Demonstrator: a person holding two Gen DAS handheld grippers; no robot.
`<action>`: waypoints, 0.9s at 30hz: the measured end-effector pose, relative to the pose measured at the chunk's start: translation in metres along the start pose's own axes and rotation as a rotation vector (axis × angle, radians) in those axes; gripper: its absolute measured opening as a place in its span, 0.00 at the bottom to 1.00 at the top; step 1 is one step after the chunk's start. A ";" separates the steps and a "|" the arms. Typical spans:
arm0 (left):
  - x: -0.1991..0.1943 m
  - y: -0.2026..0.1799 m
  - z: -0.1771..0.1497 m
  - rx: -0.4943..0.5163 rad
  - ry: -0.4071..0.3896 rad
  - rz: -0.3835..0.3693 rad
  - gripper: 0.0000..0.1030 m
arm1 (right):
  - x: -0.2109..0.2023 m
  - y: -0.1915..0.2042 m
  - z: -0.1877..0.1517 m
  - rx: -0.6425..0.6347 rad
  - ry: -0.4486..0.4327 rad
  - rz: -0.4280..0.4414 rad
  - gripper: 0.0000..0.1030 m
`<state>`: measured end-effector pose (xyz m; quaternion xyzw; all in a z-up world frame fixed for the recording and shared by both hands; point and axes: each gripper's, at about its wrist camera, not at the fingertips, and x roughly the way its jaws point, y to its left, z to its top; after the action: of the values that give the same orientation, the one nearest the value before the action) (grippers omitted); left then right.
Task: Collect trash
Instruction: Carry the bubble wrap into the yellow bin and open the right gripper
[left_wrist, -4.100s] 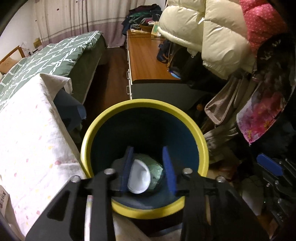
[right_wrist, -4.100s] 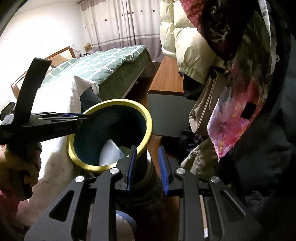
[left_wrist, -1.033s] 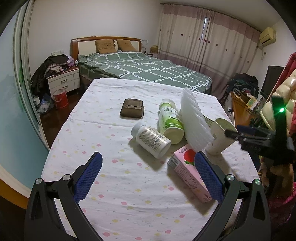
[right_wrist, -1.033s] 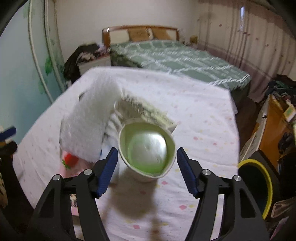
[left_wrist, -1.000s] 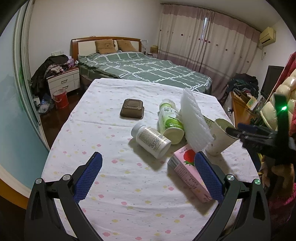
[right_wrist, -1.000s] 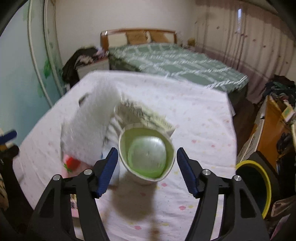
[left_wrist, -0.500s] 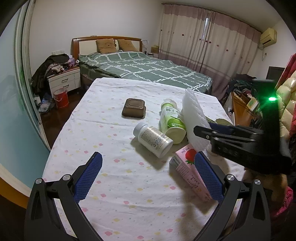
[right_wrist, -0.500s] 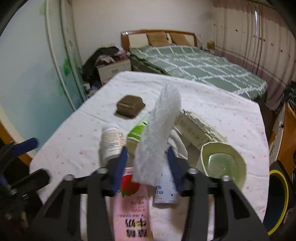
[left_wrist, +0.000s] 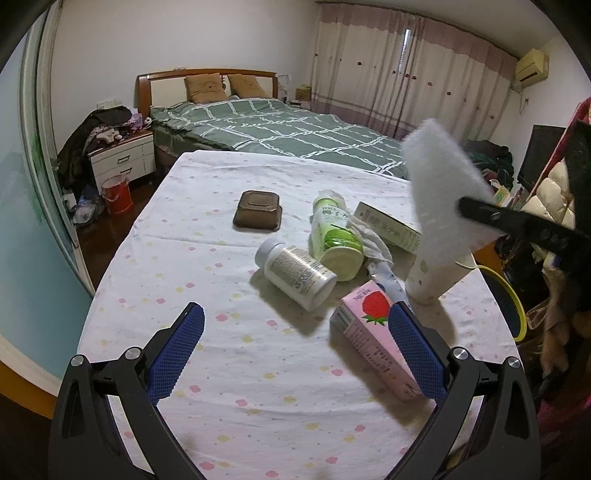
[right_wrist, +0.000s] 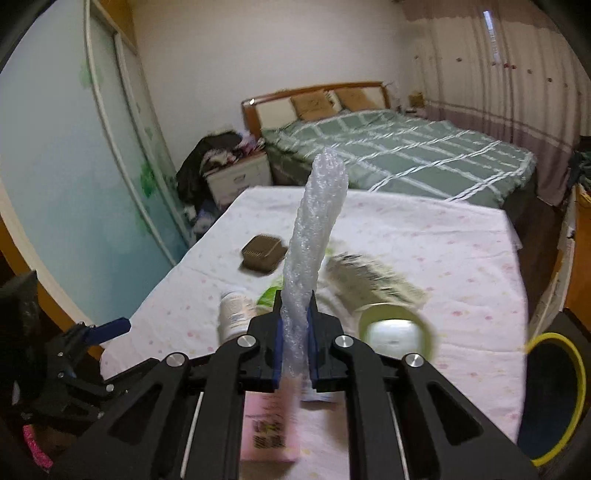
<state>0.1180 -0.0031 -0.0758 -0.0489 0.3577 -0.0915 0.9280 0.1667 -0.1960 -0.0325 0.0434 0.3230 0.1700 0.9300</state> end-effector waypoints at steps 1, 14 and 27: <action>0.001 -0.002 0.000 0.005 0.001 -0.003 0.95 | -0.009 -0.011 -0.001 0.018 -0.015 -0.019 0.10; 0.010 -0.047 0.003 0.084 0.002 -0.062 0.95 | -0.079 -0.199 -0.065 0.340 -0.020 -0.415 0.10; 0.026 -0.105 0.008 0.188 0.027 -0.120 0.95 | -0.047 -0.300 -0.129 0.519 0.125 -0.499 0.10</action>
<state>0.1282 -0.1106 -0.0702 0.0183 0.3567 -0.1805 0.9164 0.1392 -0.4979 -0.1636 0.1871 0.4123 -0.1475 0.8793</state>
